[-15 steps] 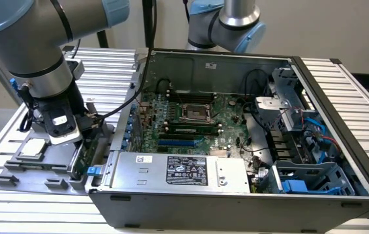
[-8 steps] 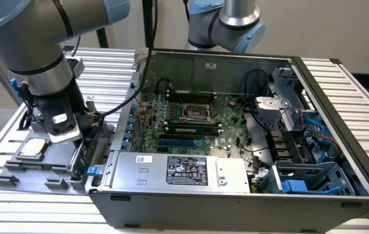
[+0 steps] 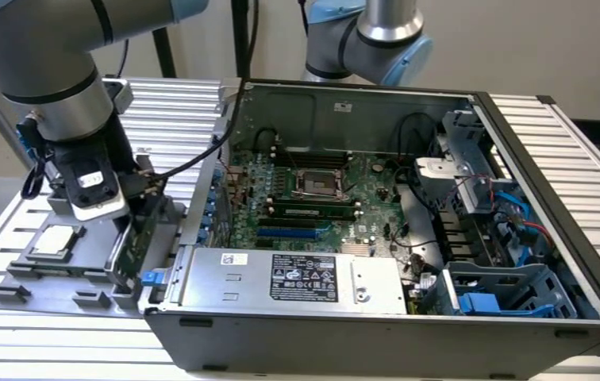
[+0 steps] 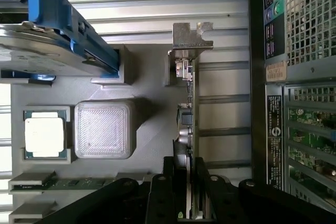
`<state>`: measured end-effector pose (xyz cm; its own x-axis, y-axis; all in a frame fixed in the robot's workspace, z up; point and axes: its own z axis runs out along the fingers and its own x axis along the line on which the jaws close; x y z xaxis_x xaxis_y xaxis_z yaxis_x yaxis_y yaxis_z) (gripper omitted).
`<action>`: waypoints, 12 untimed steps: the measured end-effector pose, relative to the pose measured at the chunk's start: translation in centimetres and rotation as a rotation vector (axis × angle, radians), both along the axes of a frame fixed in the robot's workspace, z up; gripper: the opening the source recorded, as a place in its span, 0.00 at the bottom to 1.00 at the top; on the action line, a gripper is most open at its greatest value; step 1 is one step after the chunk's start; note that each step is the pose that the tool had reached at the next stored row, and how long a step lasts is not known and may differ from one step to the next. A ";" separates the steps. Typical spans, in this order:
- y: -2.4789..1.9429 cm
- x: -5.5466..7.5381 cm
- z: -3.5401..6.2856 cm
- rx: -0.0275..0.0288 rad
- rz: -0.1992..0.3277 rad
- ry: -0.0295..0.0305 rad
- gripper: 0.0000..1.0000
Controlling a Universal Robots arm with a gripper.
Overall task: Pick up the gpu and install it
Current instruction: 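Pick up the gpu and move the gpu toward the slot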
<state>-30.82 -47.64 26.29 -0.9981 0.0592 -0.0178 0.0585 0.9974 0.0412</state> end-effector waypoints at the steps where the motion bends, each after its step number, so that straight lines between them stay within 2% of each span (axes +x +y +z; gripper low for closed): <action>1: 0.00 0.0 0.35 -0.0001 0.000 0.0007 0.27; 12: 0.00 0.4 5.27 0.0000 0.001 0.0070 0.27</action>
<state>-30.42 -47.64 31.56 -0.9983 0.0581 -0.0108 0.0576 0.9975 0.0407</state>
